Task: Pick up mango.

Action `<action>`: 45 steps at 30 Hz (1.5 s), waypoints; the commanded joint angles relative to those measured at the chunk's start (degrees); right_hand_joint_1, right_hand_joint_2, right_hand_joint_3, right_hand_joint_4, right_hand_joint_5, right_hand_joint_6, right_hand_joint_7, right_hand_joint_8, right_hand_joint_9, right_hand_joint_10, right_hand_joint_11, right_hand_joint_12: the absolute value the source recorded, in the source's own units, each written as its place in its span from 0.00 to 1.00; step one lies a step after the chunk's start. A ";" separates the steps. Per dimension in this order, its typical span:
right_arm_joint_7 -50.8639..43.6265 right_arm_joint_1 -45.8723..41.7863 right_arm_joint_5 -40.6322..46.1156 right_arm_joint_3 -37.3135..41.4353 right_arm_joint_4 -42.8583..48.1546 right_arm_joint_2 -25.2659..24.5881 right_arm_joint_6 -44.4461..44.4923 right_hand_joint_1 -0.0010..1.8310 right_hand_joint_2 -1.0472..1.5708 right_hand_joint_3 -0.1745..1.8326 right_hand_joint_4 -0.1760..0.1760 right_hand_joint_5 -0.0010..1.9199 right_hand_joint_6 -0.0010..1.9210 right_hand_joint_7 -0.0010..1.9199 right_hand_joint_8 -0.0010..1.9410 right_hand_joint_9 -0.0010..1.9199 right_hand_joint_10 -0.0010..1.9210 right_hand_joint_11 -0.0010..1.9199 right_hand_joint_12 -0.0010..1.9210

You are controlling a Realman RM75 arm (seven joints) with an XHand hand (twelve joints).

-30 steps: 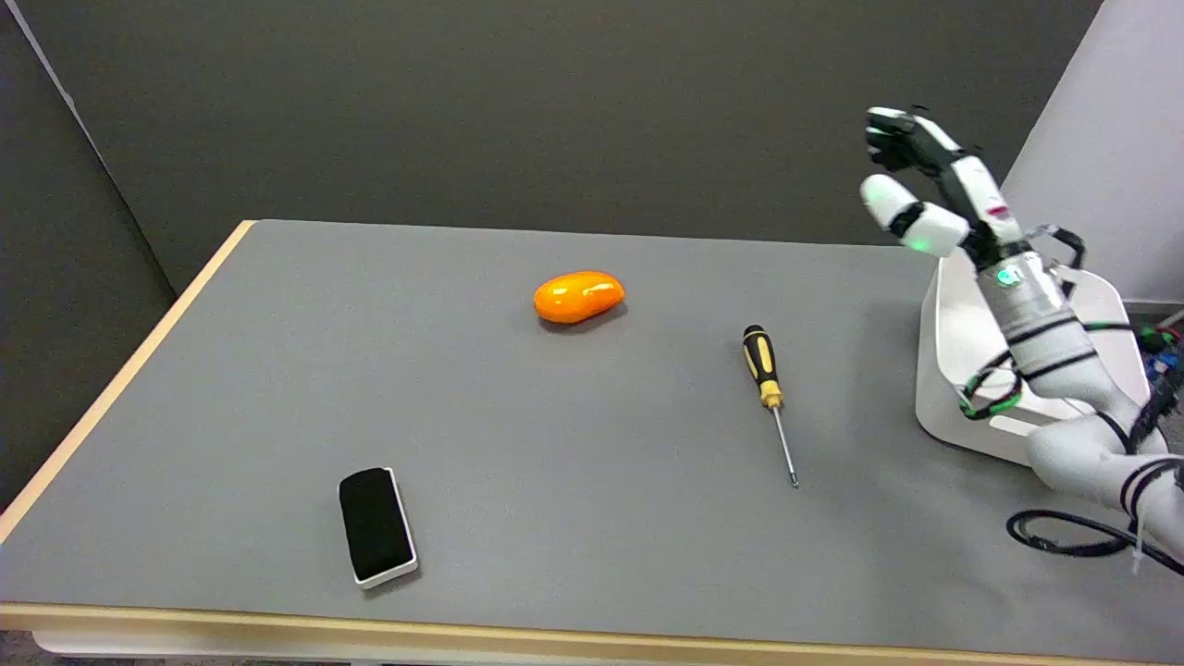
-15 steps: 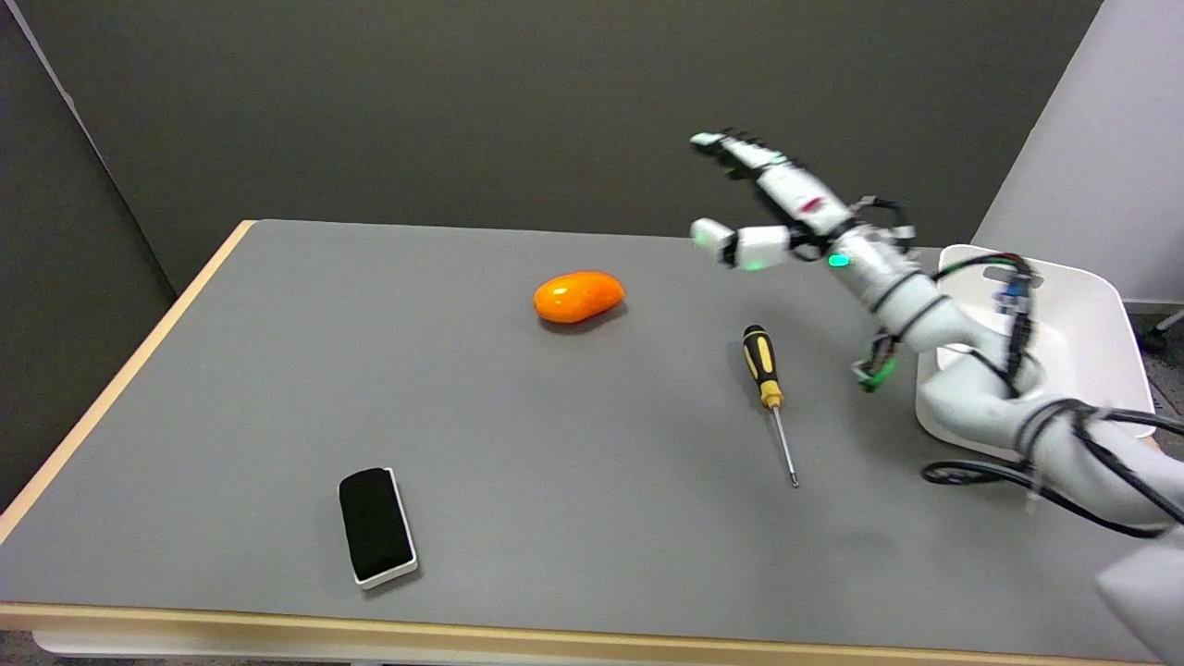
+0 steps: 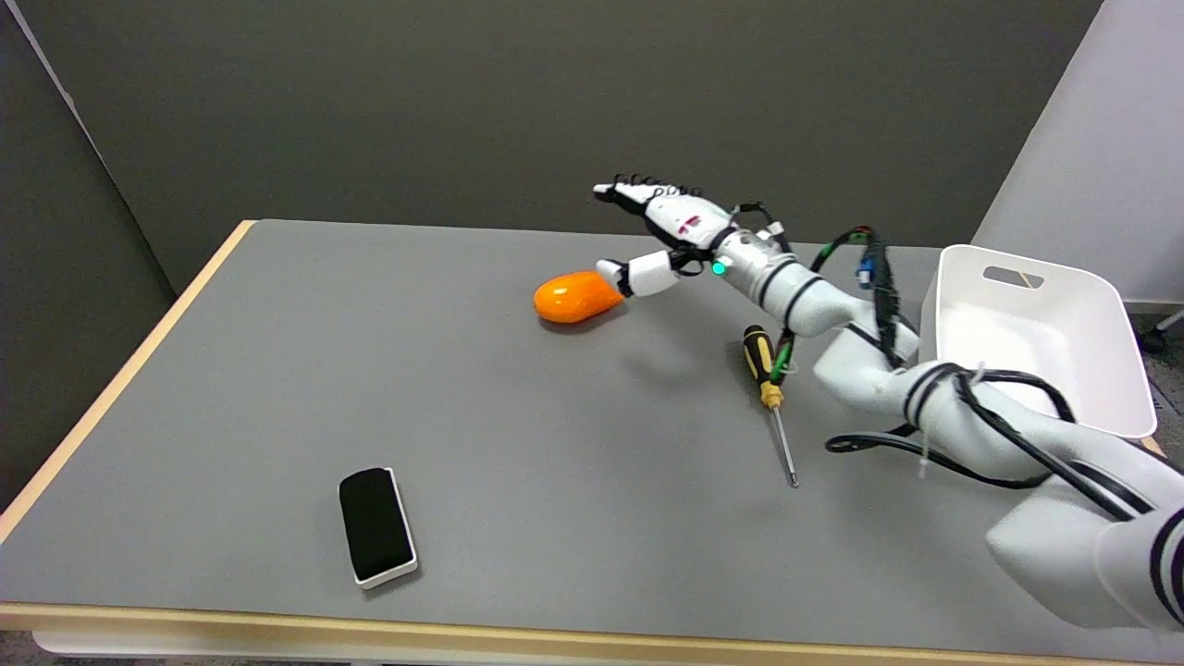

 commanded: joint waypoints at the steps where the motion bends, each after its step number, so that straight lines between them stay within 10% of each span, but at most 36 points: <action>1: -1.37 7.91 -5.02 -5.52 -9.56 -9.50 -10.01 0.26 0.63 0.57 0.61 0.04 0.12 0.05 0.10 0.03 0.31 0.02 0.53; 36: -1.29 6.16 2.35 -4.82 -14.63 -12.99 -6.66 0.36 0.67 0.54 0.64 0.08 0.19 0.11 0.14 0.09 0.31 0.02 0.57; 40: -1.29 5.80 2.41 -4.42 -14.30 -12.89 -5.46 0.37 0.68 0.58 0.65 0.12 0.26 0.17 0.21 0.14 0.36 0.05 0.56; 45: -2.18 5.03 2.41 -3.87 -12.98 -12.51 -3.65 0.45 0.72 0.51 0.69 0.19 0.60 0.30 0.44 0.25 0.51 0.06 0.66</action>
